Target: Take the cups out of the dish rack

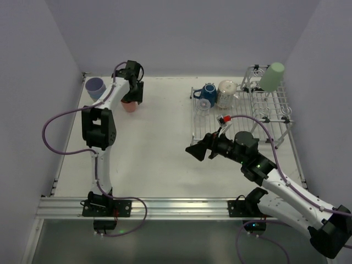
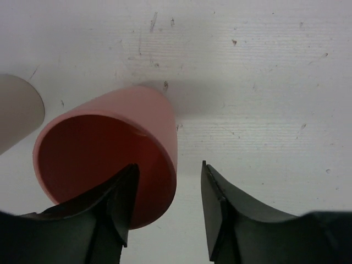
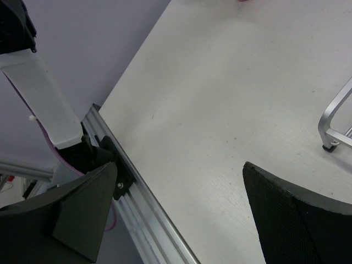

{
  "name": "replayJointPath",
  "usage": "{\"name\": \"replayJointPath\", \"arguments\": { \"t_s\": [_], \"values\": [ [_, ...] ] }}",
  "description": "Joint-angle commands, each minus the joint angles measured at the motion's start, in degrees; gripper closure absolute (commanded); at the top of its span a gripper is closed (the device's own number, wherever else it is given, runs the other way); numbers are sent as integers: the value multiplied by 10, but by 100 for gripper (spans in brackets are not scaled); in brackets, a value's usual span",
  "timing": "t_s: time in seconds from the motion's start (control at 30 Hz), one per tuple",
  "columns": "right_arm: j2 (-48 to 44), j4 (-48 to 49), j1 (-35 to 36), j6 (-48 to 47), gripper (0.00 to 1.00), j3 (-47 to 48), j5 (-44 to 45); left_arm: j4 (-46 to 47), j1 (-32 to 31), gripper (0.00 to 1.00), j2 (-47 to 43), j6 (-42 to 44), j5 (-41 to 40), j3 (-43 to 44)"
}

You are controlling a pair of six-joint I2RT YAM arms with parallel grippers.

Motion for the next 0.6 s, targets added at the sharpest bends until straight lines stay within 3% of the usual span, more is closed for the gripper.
{"name": "replayJointPath", "arguments": {
  "t_s": [0.0,0.27,0.47,0.57],
  "values": [
    [4,3,5,-12,1,32,-2,-38,3,44,-12,30,30,30],
    [2,-19,5,-21,1,62,8,-11,3,17,-66,20,27,32],
    [4,-52,6,-32,1,106,18,34,0,5,-140,10,47,10],
    [7,-72,6,-44,1,141,41,85,-5,3,-239,-1,75,-35]
  ]
}}
